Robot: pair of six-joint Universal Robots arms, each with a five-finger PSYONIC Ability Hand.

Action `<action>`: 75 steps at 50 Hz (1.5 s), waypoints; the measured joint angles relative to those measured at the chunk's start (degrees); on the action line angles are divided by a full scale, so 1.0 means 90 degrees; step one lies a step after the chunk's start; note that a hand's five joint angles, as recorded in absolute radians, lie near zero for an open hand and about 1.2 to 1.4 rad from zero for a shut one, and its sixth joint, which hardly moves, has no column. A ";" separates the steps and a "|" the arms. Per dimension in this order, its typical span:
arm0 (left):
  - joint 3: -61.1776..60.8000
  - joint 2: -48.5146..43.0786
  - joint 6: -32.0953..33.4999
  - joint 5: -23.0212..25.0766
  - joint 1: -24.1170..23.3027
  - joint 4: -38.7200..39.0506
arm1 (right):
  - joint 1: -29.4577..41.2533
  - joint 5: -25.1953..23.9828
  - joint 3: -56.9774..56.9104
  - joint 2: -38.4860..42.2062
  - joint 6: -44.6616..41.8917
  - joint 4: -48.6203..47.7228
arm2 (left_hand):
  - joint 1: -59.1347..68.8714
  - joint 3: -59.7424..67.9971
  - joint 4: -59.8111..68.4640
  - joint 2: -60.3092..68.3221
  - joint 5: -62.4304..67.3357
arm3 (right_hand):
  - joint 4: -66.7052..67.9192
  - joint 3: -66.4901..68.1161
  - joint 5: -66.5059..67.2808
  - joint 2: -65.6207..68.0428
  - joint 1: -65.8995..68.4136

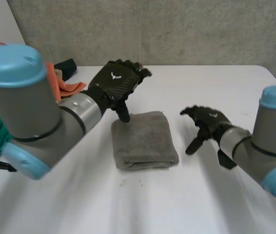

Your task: Fold the laundry.

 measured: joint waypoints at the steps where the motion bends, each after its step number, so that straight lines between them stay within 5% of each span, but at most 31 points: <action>1: 0.0000 0.0000 0.0000 0.0000 0.0000 0.0000 | 0.0000 0.0000 0.0000 0.0000 0.0000 0.0000 | 0.0000 0.0000 0.0000 0.0000 0.0000 | 0.0000 0.0000 0.0000 0.0000 0.0000; 4: -0.0173 0.0364 -0.0471 0.0975 0.0245 -0.0075 | -0.0043 -0.0052 0.0380 -0.0002 0.0208 -0.0110 | 0.0000 0.0000 0.0001 0.0000 0.0001 | 0.0000 0.0000 0.0000 0.0000 0.0000; 10: -0.0266 0.0545 -0.0822 0.1638 0.0455 -0.0156 | 0.0118 -0.0149 0.0393 0.0273 0.0340 -0.0276 | 0.0000 0.0000 0.0001 0.0000 -0.0001 | 0.0000 0.0000 0.0000 0.0000 0.0000; 28: -0.0448 0.0467 -0.0796 0.1289 0.0392 -0.0130 | 0.0948 -0.0273 -0.0947 0.1507 0.0922 -0.0448 | 0.0000 0.0000 0.0001 0.0000 0.0000 | 0.0307 0.0409 0.0311 0.0379 0.0335; 38: -0.0516 0.0480 -0.0784 0.1300 0.0397 -0.0124 | 0.1051 -0.0242 -0.1712 0.2026 0.1092 -0.0462 | 0.0000 0.0000 0.0001 0.0000 0.0001 | 0.5561 0.5171 0.5111 0.5198 0.3945; 42: -0.0535 0.0496 -0.0778 0.1302 0.0401 -0.0122 | 0.1021 -0.0230 -0.1904 0.2101 0.1149 -0.0463 | 0.0000 0.0000 0.0001 0.0000 -0.0001 | 0.6051 0.5584 0.5356 0.5574 0.4217; 50: -0.0528 0.0525 -0.0774 0.1302 0.0404 -0.0119 | 0.0258 -0.0123 -0.2538 0.2206 0.1074 -0.0463 | 0.0000 0.0000 0.0001 0.0000 0.0001 | 0.6094 0.5764 0.5356 0.5772 0.4379; 59: -0.0495 0.0551 -0.0779 0.1302 0.0381 -0.0116 | -0.1447 0.0180 -0.3616 0.2719 0.0286 -0.0350 | 0.0000 0.0000 0.0001 0.0000 0.0000 | 0.6113 0.5848 0.5511 0.5901 0.4391; 75: -0.0454 0.0514 -0.0782 0.1295 0.0317 -0.0110 | -0.3082 0.0355 -0.8270 0.5196 -0.1026 0.1287 | 0.0000 0.0000 0.0001 0.0000 0.0002 | 0.6114 0.5878 0.5513 0.5922 0.4394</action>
